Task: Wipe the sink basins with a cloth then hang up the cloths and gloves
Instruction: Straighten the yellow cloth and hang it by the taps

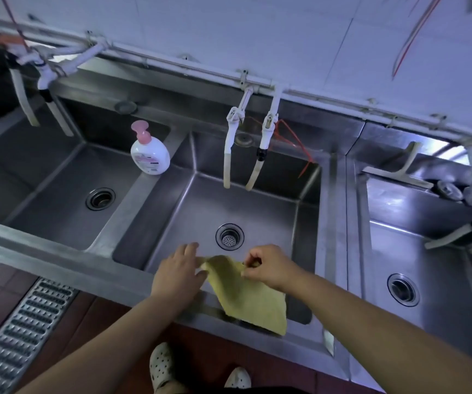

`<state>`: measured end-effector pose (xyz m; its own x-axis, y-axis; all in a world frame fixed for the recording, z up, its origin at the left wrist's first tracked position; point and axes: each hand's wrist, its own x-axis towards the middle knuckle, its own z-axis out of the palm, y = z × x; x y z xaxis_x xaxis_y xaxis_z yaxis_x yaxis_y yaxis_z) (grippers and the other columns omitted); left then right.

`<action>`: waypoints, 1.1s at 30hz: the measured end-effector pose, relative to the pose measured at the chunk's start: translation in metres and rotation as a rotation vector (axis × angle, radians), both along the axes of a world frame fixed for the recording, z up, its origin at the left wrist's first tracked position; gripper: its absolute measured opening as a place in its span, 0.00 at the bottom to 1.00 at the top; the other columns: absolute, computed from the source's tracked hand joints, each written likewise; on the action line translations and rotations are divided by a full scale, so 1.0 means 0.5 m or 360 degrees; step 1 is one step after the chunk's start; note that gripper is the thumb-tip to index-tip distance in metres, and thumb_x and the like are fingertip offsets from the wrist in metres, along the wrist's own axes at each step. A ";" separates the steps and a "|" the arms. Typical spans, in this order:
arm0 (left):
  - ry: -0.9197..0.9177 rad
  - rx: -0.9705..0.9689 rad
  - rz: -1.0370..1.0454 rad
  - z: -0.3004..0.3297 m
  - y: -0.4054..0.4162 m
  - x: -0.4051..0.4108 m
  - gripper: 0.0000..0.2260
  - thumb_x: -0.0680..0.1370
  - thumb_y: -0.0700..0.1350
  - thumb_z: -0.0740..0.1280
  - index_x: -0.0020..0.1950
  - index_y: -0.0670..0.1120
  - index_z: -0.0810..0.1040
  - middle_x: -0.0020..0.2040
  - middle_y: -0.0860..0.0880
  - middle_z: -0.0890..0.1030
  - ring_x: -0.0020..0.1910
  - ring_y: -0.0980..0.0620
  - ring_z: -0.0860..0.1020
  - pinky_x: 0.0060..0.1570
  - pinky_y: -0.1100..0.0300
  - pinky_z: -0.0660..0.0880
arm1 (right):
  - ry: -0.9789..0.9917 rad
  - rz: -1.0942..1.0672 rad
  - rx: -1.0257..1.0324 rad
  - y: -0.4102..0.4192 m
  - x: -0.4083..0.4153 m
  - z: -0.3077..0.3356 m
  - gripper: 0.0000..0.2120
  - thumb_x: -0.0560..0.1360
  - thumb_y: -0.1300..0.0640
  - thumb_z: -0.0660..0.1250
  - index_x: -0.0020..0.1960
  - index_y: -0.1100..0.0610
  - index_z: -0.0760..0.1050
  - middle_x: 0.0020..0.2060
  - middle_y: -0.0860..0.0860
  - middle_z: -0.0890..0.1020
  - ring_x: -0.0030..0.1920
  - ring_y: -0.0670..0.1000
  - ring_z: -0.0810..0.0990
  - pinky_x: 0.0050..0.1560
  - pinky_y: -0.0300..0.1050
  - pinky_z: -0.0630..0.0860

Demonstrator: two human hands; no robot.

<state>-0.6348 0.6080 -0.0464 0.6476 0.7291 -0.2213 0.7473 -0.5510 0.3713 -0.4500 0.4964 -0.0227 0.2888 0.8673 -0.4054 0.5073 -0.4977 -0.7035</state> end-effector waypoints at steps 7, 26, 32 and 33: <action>-0.0130 -0.0557 0.0170 0.044 -0.029 0.071 0.18 0.76 0.54 0.64 0.63 0.49 0.69 0.53 0.53 0.78 0.51 0.52 0.77 0.45 0.59 0.70 | -0.0160 -0.0354 0.0316 -0.023 0.052 0.088 0.11 0.68 0.59 0.73 0.35 0.48 0.73 0.30 0.42 0.73 0.31 0.40 0.70 0.36 0.38 0.70; -0.1260 -0.1399 0.0211 0.236 0.053 0.167 0.06 0.78 0.43 0.65 0.50 0.55 0.77 0.51 0.51 0.79 0.51 0.53 0.77 0.49 0.58 0.74 | -0.0104 -0.1307 0.0750 -0.029 0.047 0.286 0.11 0.74 0.58 0.69 0.49 0.43 0.74 0.46 0.51 0.81 0.47 0.49 0.79 0.37 0.34 0.75; -0.1421 -0.1412 0.0069 0.263 0.089 0.177 0.12 0.74 0.36 0.69 0.51 0.53 0.80 0.48 0.49 0.80 0.46 0.58 0.78 0.44 0.68 0.72 | -0.0197 -0.1256 0.0815 -0.017 0.049 0.291 0.12 0.76 0.59 0.67 0.42 0.43 0.79 0.44 0.44 0.82 0.47 0.42 0.78 0.43 0.33 0.73; -0.1417 -0.1372 0.0024 0.266 0.094 0.178 0.14 0.74 0.36 0.69 0.51 0.54 0.80 0.48 0.49 0.80 0.46 0.58 0.79 0.43 0.69 0.73 | -0.0192 -0.1248 0.0812 -0.015 0.050 0.293 0.12 0.76 0.60 0.66 0.41 0.42 0.79 0.44 0.42 0.82 0.48 0.42 0.78 0.46 0.33 0.73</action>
